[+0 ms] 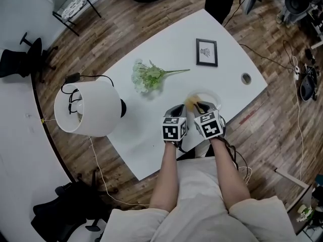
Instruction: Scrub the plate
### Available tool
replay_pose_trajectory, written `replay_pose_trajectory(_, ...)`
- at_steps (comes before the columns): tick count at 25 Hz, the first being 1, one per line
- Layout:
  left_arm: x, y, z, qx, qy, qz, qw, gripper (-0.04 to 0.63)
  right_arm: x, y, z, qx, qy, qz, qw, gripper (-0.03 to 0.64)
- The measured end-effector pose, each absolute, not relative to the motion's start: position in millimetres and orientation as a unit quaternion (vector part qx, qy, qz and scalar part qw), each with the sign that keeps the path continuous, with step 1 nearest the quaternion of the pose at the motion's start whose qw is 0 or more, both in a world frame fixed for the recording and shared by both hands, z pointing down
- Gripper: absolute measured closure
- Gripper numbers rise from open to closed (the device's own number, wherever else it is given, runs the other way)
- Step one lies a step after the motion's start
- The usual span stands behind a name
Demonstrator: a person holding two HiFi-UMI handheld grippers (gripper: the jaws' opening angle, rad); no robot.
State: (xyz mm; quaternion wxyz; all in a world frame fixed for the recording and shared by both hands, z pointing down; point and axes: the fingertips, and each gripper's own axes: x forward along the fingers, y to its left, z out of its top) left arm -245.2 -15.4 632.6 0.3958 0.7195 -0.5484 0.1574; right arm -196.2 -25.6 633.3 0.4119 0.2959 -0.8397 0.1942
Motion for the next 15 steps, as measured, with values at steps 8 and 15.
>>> replay_pose_trajectory(8,-249.5,-24.8,631.9,0.719,-0.550,0.157,0.395,0.595,-202.4,-34.1,633.8,0.296,-0.840,0.195,0.411,0.558)
replay_pose_trajectory(15,-249.9,-31.7,634.8,0.720,-0.550,0.160,0.392,0.594,-205.6,-42.3,635.5,0.296,-0.841,0.192,0.411,0.558)
